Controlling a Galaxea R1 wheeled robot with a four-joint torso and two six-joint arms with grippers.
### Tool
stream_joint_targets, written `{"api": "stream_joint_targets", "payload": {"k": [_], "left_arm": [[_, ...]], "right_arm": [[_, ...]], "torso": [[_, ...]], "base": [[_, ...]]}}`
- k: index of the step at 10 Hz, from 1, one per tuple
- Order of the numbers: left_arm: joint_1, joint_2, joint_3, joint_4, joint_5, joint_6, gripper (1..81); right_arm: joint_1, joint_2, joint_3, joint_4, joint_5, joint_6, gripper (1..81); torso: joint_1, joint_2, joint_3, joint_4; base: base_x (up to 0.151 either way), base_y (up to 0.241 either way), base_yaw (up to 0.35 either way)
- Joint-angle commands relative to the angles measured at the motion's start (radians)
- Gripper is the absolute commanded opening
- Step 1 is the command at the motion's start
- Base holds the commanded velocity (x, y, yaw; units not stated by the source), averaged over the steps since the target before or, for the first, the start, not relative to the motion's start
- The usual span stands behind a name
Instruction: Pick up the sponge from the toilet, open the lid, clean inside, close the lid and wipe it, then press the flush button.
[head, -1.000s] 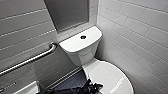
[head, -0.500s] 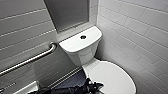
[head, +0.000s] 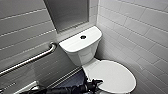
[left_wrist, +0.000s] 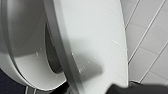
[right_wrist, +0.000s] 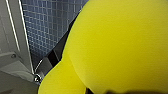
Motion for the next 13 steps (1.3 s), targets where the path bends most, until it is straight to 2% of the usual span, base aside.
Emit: {"api": "stream_joint_targets", "payload": {"k": [1, 4, 8, 9, 13], "left_arm": [[-0.159, -0.019, 0.090, 0.017, -0.112, -0.105, 81.1], [-0.161, -0.055, 0.113, 0.015, -0.145, -0.147, 81.1], [-0.168, -0.102, 0.161, 0.017, -0.172, -0.168, 81.1], [-0.170, -0.106, 0.161, 0.014, -0.172, -0.171, 81.1], [-0.196, -0.169, 0.156, 0.012, -0.218, -0.271, 81.1]], "right_arm": [[-0.015, -0.018, 0.009, -0.018, -0.039, 0.006, 1.0], [-0.020, -0.021, 0.008, -0.018, -0.033, 0.007, 1.0], [-0.024, -0.021, 0.008, -0.020, -0.031, 0.007, 1.0], [-0.027, -0.021, 0.008, -0.020, -0.031, 0.007, 1.0], [-0.034, -0.021, 0.011, -0.020, -0.019, 0.006, 1.0]], "torso": [[0.000, 0.000, 0.000, 0.000], [0.000, 0.000, 0.000, 0.000], [0.000, 0.000, 0.082, 0.000], [0.000, 0.000, 0.051, 0.000], [0.000, 0.000, 0.068, 0.000]], "base": [[0.000, 0.000, 0.000], [0.000, 0.000, 0.000], [0.000, 0.000, 0.000], [0.000, 0.000, 0.000], [0.000, 0.000, 0.000]]}}
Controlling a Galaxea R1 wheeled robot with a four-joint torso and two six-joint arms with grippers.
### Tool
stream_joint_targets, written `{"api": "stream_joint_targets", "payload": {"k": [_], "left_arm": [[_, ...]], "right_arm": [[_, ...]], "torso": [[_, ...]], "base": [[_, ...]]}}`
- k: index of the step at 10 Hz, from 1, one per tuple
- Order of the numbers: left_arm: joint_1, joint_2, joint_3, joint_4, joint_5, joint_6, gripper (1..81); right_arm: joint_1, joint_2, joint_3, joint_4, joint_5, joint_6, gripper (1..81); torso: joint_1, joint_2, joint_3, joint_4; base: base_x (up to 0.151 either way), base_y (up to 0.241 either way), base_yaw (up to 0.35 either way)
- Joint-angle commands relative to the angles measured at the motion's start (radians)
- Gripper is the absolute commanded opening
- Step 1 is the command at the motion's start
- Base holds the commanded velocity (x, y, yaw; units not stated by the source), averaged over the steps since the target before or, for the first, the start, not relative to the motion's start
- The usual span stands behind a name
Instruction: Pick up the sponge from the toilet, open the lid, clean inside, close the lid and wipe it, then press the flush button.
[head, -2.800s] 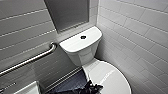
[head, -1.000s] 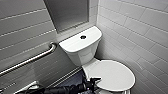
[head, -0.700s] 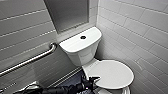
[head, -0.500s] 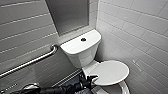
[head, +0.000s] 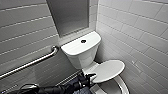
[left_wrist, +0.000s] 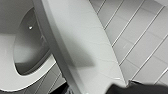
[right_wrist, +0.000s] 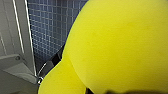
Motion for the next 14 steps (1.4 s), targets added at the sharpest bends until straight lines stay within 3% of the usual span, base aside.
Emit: {"api": "stream_joint_targets", "payload": {"k": [1, 6, 9, 11, 14], "left_arm": [[-0.172, -0.057, 0.052, 0.013, -0.084, -0.039, 81.1], [-0.198, -0.111, 0.028, 0.007, -0.122, -0.068, 81.1], [-0.251, -0.158, -0.047, 0.010, -0.145, -0.160, 81.1], [-0.268, -0.194, -0.061, 0.013, -0.151, -0.170, 81.1], [-0.247, -0.247, -0.017, 0.024, -0.144, -0.164, 81.1]], "right_arm": [[-0.018, -0.026, 0.019, -0.022, -0.033, 0.002, 1.0], [-0.033, -0.029, 0.022, -0.028, -0.011, 0.000, 1.0], [-0.047, -0.032, 0.038, -0.034, -0.005, -0.003, 1.0], [-0.065, -0.035, 0.025, -0.033, 0.042, -0.002, 1.0], [-0.064, -0.035, 0.025, -0.033, 0.048, -0.003, 1.0]], "torso": [[0.000, 0.000, 0.000, 0.000], [0.000, 0.000, 0.000, 0.000], [0.000, 0.000, 0.000, 0.000], [0.000, 0.000, 0.000, 0.000], [0.000, 0.000, 0.000, 0.000]], "base": [[0.000, 0.000, 0.000], [0.000, 0.000, 0.000], [0.000, 0.000, 0.000], [0.000, 0.000, 0.000], [0.000, 0.000, 0.000]]}}
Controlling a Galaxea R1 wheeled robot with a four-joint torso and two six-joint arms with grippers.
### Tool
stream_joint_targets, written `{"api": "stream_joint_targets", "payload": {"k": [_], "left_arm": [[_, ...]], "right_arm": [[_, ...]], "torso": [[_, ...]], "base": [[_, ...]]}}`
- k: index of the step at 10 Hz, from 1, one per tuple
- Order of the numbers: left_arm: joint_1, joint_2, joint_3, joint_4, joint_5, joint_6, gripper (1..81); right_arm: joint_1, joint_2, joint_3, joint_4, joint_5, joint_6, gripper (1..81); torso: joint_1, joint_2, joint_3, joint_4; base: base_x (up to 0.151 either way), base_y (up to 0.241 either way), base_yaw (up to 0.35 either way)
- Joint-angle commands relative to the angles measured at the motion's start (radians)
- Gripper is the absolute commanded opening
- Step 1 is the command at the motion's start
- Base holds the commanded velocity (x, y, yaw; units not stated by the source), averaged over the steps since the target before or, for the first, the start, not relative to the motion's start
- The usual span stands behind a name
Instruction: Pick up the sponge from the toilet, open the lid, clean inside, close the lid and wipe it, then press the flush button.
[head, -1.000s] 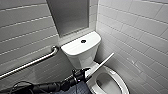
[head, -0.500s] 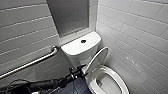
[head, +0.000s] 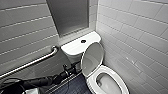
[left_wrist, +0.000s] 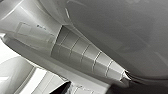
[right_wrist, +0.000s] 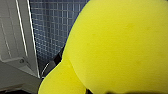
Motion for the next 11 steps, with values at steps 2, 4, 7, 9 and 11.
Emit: {"api": "stream_joint_targets", "payload": {"k": [2, 4, 7, 9, 11], "left_arm": [[-0.080, -0.113, 0.110, 0.172, 0.009, 0.014, 81.1], [-0.037, -0.170, 0.179, 0.315, 0.112, 0.014, 81.1], [0.046, -0.249, 0.282, 0.543, 0.216, 0.015, 81.1], [0.148, -0.308, 0.394, 0.876, 0.365, 0.015, 81.1], [0.329, -0.349, 0.464, 1.174, 0.420, 0.017, 81.1]], "right_arm": [[-0.008, -0.024, 0.011, -0.031, -0.036, -0.002, 1.0], [-0.008, -0.027, 0.019, -0.033, -0.034, -0.002, 1.0], [-0.012, -0.035, 0.016, -0.036, -0.034, -0.003, 1.0], [-0.014, -0.045, 0.013, -0.042, -0.036, -0.014, 1.0], [-0.015, -0.059, 0.008, -0.094, -0.034, -0.014, 1.0]], "torso": [[0.000, 0.000, 0.000, 0.000], [0.000, 0.000, 0.000, 0.000], [0.000, 0.000, 0.000, 0.000], [0.000, 0.000, 0.000, 0.000], [0.000, 0.000, 0.000, 0.000]], "base": [[0.000, 0.000, 0.000], [0.000, 0.000, 0.000], [0.000, 0.000, 0.000], [0.000, 0.000, 0.000], [0.000, 0.000, 0.000]]}}
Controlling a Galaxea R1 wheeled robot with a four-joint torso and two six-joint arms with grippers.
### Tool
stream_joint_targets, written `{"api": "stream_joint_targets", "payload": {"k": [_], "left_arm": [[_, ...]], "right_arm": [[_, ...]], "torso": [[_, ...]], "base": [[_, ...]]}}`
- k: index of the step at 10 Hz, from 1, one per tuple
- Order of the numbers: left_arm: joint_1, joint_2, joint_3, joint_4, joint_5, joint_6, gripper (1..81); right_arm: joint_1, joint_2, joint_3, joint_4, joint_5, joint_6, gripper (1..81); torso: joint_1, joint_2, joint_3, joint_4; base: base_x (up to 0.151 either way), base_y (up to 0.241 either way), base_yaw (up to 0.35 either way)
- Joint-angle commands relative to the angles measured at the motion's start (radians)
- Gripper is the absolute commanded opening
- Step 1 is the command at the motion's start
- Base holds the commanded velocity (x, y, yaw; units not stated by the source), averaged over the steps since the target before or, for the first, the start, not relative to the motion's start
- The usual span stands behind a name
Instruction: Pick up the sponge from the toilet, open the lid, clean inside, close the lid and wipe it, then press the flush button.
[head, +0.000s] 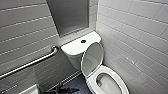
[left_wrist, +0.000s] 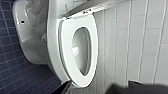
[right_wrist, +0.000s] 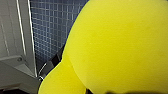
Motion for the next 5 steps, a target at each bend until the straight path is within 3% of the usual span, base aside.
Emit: {"api": "stream_joint_targets", "payload": {"k": [1, 3, 5], "left_arm": [[0.190, -0.106, 0.140, 0.473, 0.079, 0.007, 81.1], [0.387, -0.074, 0.085, 0.651, 0.090, 0.007, 81.1], [0.515, -0.036, 0.007, 0.667, 0.093, 0.008, 81.1]], "right_arm": [[-0.014, -0.038, 0.010, -0.090, -0.035, -0.003, 1.0], [-0.011, -0.038, 0.008, -0.128, -0.037, -0.002, 1.0], [-0.014, -0.042, 0.015, -0.139, -0.035, 0.000, 1.0]], "torso": [[0.000, 0.000, 0.000, 0.000], [0.000, 0.000, 0.000, 0.000], [0.000, 0.000, 0.001, 0.000]], "base": [[0.000, 0.000, 0.000], [0.000, 0.000, 0.000], [0.000, 0.000, 0.000]]}}
